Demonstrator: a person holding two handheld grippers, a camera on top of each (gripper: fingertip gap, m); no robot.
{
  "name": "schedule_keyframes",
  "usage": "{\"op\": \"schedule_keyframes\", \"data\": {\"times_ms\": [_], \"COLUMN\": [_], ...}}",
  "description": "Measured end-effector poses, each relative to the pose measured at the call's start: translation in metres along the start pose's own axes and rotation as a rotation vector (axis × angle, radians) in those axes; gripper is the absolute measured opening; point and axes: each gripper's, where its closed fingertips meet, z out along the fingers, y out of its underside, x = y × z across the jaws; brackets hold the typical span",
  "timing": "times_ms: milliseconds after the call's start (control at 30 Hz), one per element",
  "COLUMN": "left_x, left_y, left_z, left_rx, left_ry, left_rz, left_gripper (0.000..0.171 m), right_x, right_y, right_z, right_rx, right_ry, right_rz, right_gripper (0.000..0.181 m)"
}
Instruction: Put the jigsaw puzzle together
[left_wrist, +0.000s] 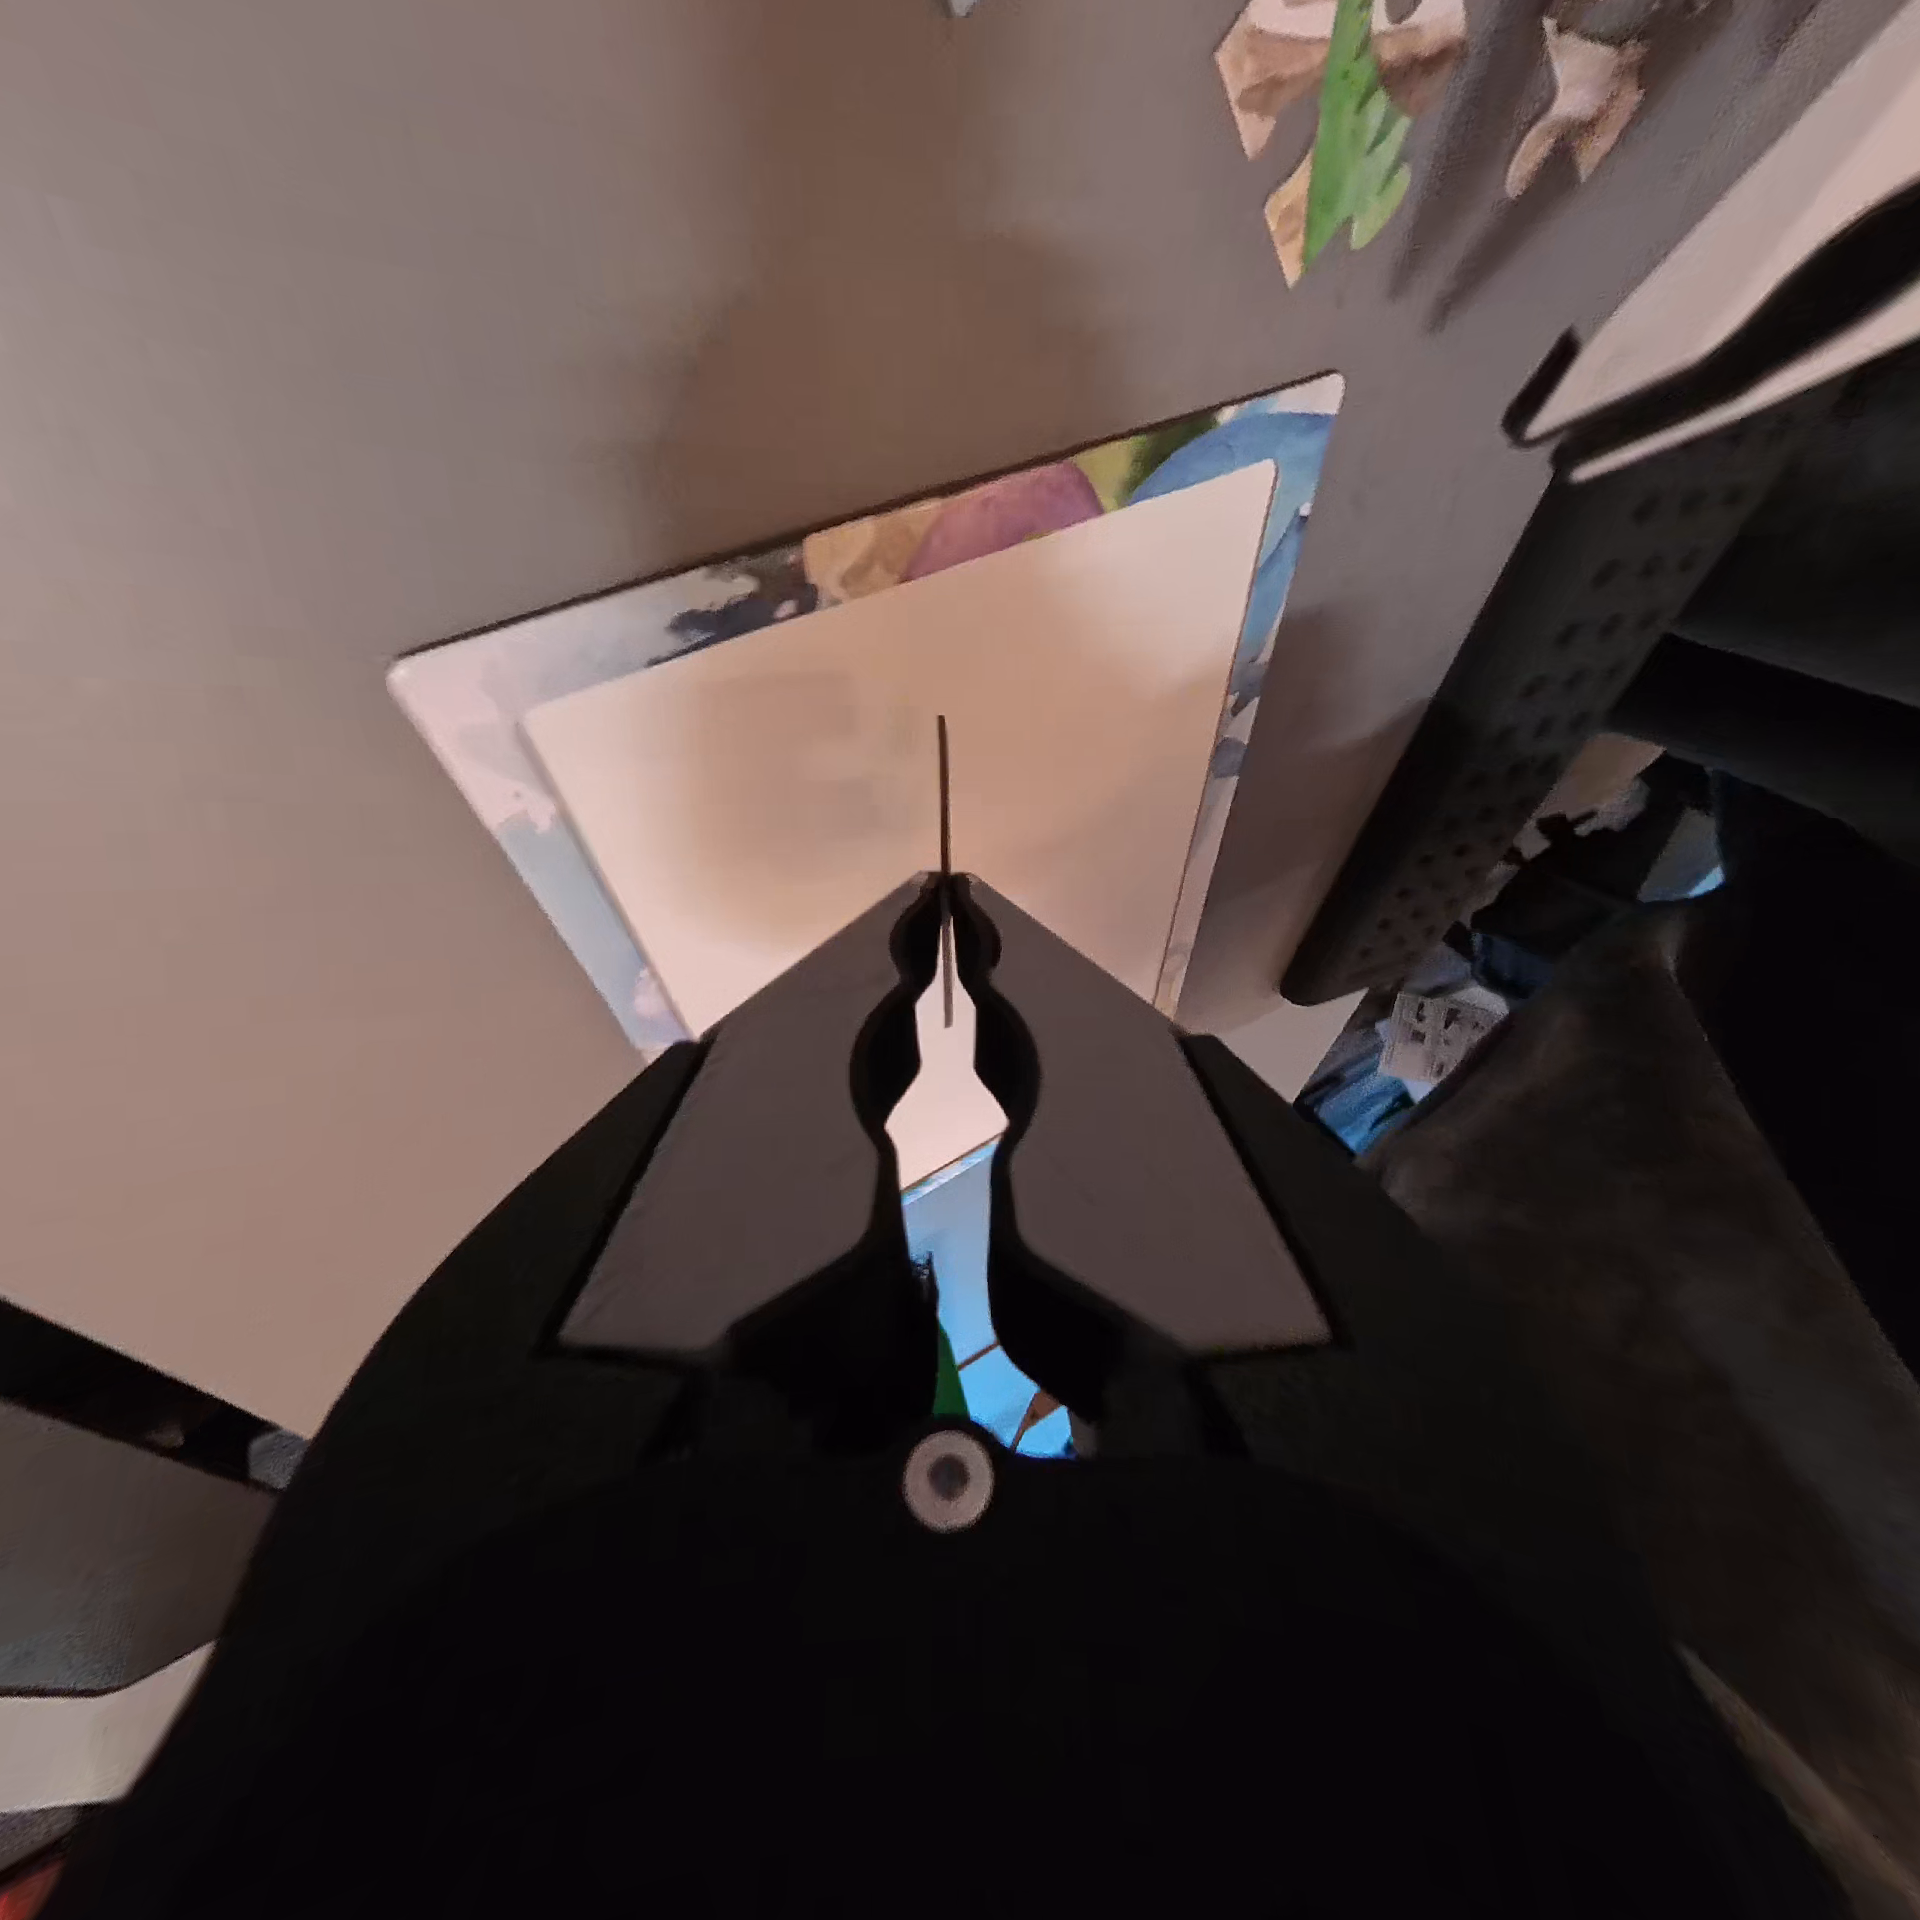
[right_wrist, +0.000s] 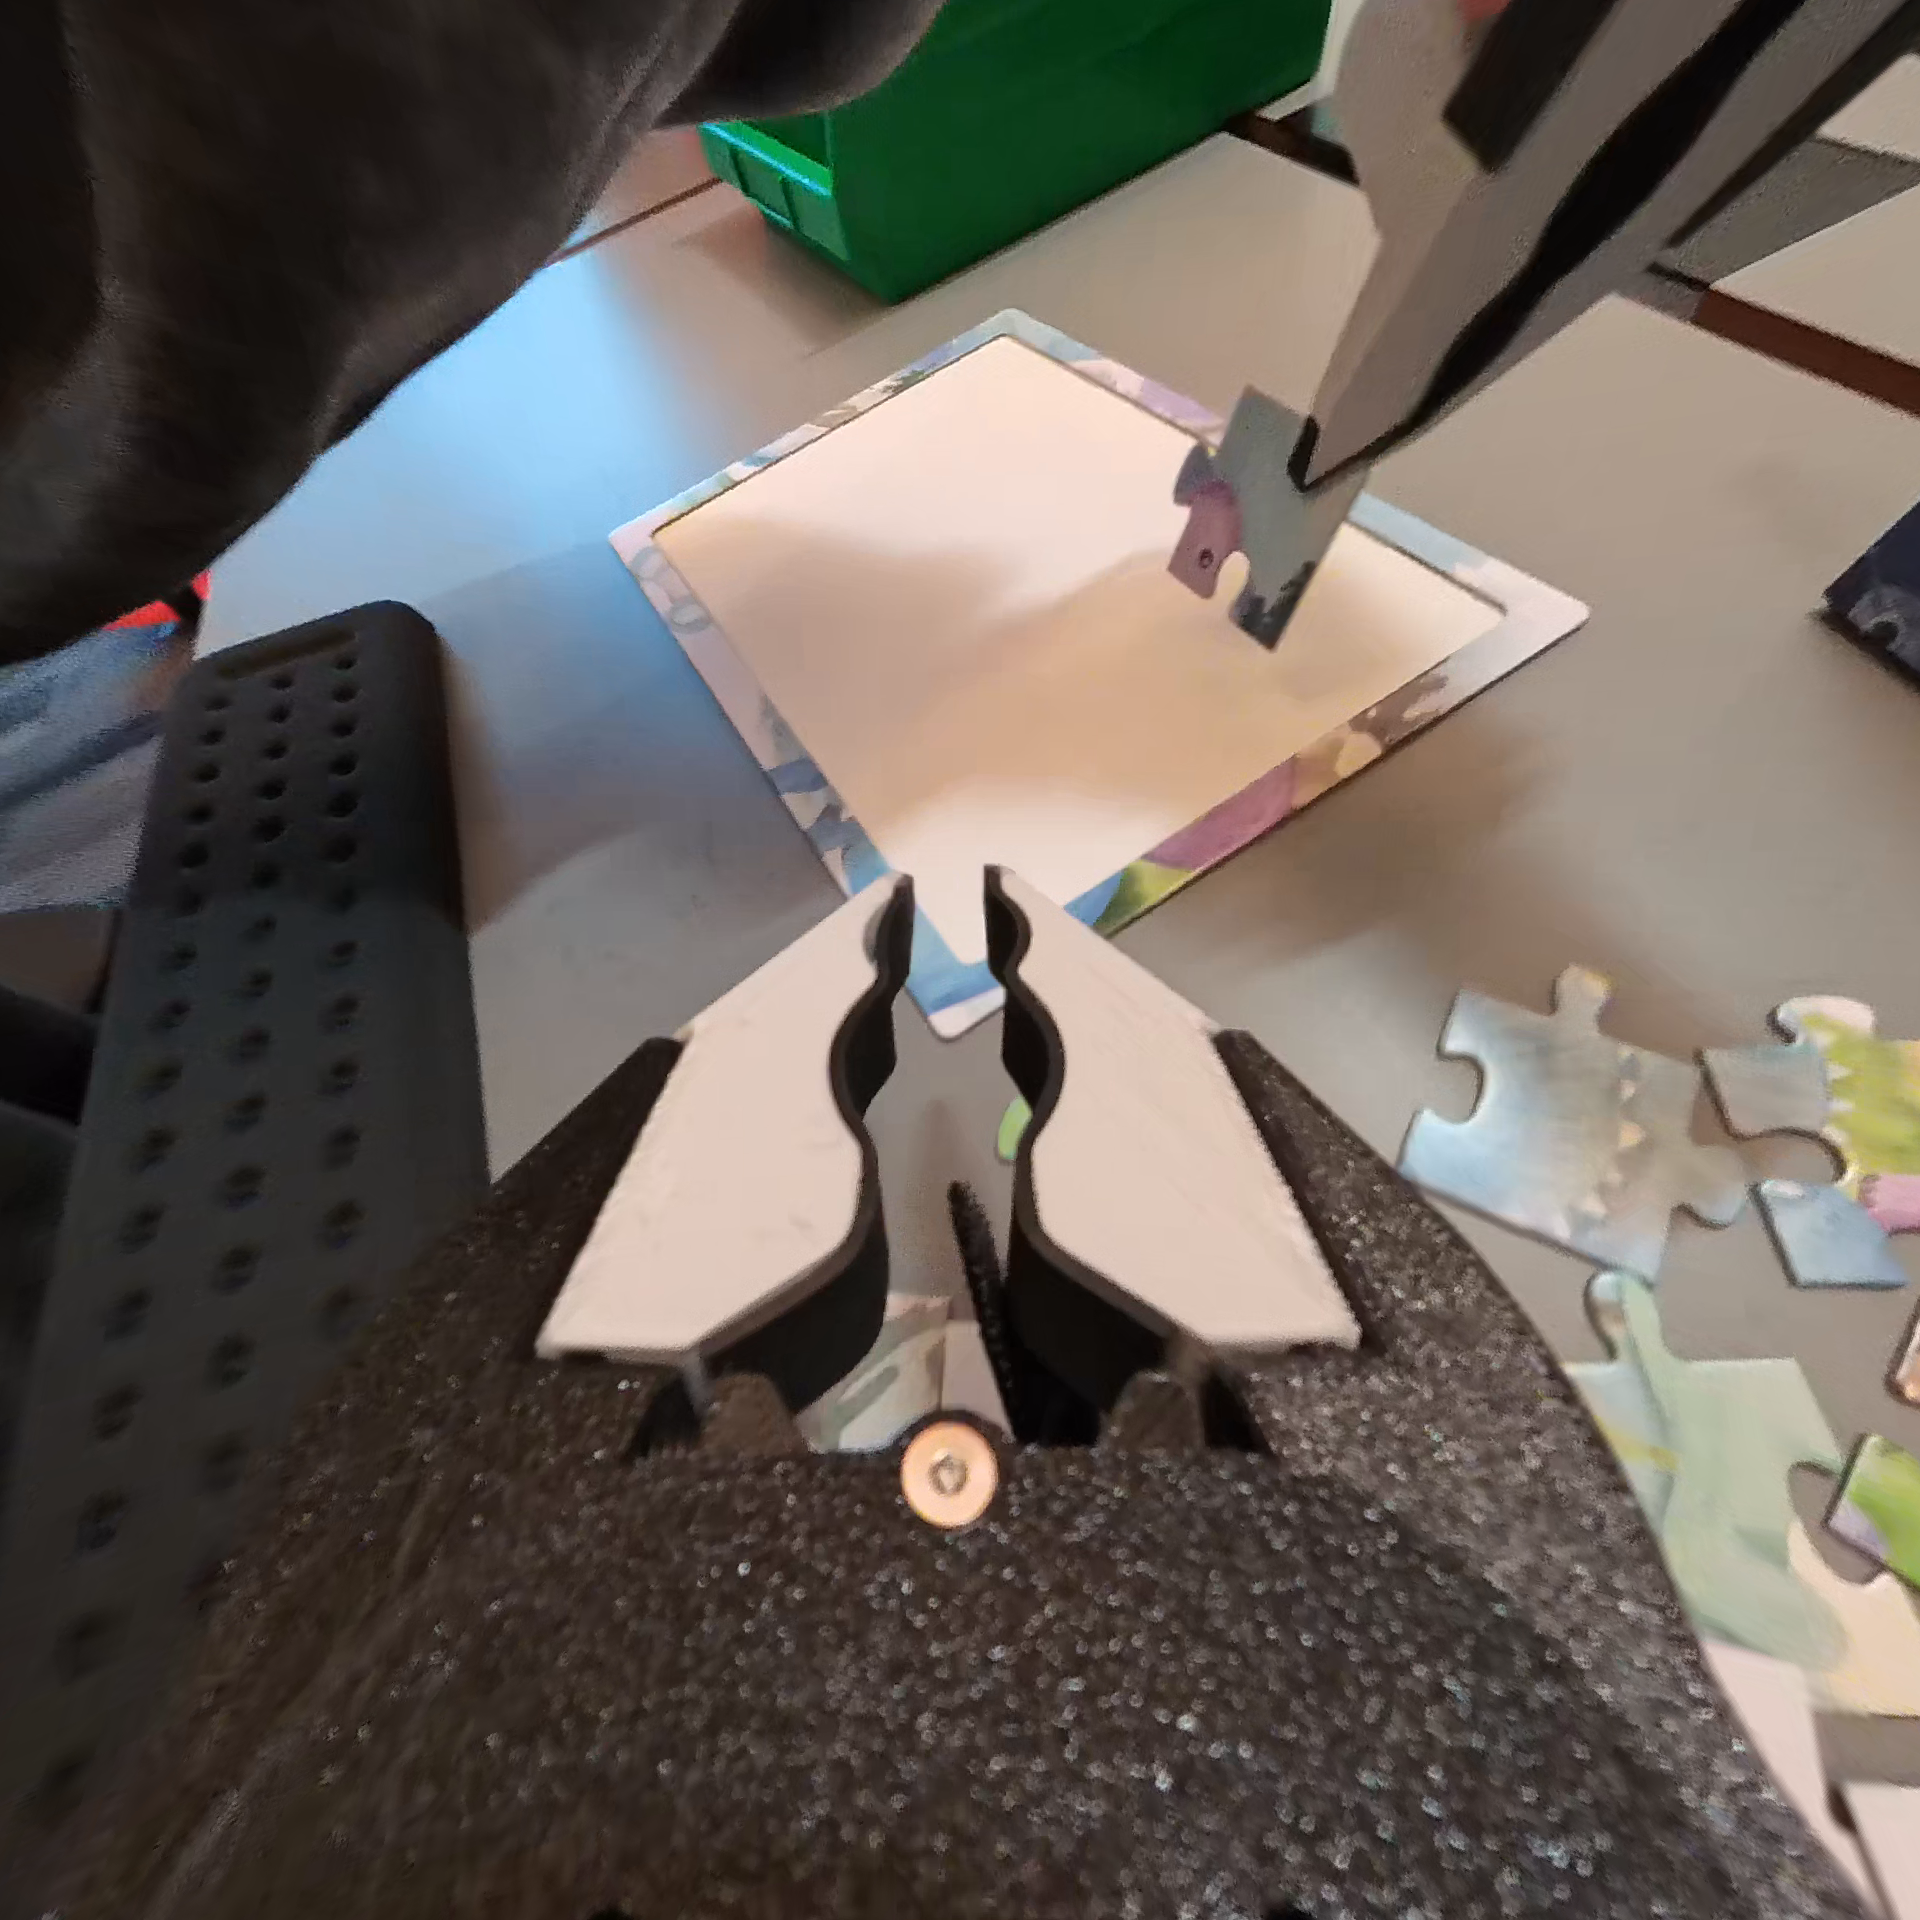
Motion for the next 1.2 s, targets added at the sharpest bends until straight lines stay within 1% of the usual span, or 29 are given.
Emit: {"op": "schedule_keyframes", "data": {"times_ms": [133, 267, 400, 533, 667, 733, 800, 1033, 1200], "left_x": [-0.022, -0.028, -0.028, -0.032, -0.026, -0.027, -0.034, -0.042, -0.058], "left_y": [-0.002, -0.005, -0.007, -0.006, -0.012, -0.010, -0.009, -0.014, -0.013], "left_z": [-0.013, -0.010, -0.002, 0.000, -0.003, -0.002, -0.002, -0.002, -0.002], "left_rx": [0.032, 0.034, 0.015, -0.002, 0.051, 0.052, 0.049, 0.078, 0.073], "left_ry": [-0.006, 0.034, 0.046, 0.005, 0.002, -0.027, -0.072, -0.102, -0.165], "left_rz": [-0.065, -0.081, -0.076, -0.079, -0.052, -0.049, -0.051, -0.068, -0.106], "left_gripper": [0.001, 0.001, 0.002, 0.002, 0.002, 0.002, 0.002, 0.002, 0.006], "right_x": [-0.002, -0.001, 0.004, 0.003, 0.006, 0.007, 0.008, 0.007, 0.008], "right_y": [-0.017, -0.008, -0.012, -0.010, -0.006, -0.006, -0.006, -0.002, -0.001], "right_z": [0.008, 0.004, 0.001, 0.000, -0.001, -0.003, -0.003, -0.001, -0.001], "right_rx": [0.033, 0.024, 0.045, 0.038, 0.020, 0.024, 0.028, 0.009, 0.002], "right_ry": [0.001, 0.011, 0.018, 0.018, 0.042, 0.042, 0.041, 0.041, 0.040], "right_rz": [-0.028, -0.020, 0.004, 0.001, -0.021, -0.011, -0.006, -0.013, -0.010], "right_gripper": [0.013, 0.013, 0.013, 0.013, 0.013, 0.013, 0.013, 0.013, 0.013]}}
